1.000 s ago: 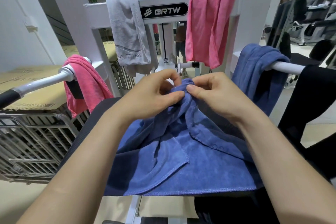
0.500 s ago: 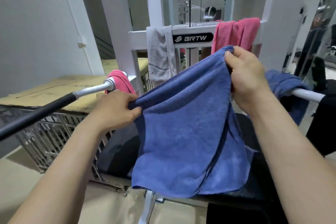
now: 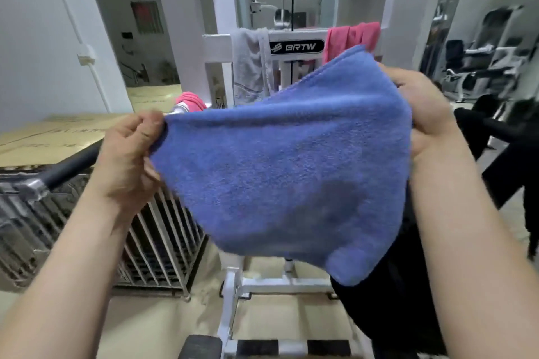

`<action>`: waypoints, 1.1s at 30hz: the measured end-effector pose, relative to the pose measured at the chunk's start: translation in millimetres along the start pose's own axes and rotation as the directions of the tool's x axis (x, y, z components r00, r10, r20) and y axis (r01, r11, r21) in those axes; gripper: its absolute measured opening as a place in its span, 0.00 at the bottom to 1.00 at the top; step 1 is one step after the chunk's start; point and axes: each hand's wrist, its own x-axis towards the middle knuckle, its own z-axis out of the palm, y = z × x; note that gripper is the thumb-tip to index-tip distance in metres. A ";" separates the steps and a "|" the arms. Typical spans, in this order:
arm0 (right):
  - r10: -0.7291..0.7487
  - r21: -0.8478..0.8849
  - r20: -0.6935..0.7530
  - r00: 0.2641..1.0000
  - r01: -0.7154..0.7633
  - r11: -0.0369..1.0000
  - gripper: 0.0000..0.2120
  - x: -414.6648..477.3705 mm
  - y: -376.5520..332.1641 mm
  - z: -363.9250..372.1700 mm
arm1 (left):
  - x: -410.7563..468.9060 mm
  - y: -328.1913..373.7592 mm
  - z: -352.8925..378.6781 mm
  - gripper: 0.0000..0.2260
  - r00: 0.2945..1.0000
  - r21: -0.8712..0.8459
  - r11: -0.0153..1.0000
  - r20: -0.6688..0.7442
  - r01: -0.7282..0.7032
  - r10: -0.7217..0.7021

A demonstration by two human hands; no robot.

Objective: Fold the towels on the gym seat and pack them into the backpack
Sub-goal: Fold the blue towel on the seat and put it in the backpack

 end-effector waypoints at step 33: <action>-0.517 -0.896 -0.436 0.737 -0.410 0.171 0.17 189.3 103.8 -179.8 | 174.7 -183.2 -17.5 0.09 0.992 0.942 0.313 -0.127 0.123 -0.007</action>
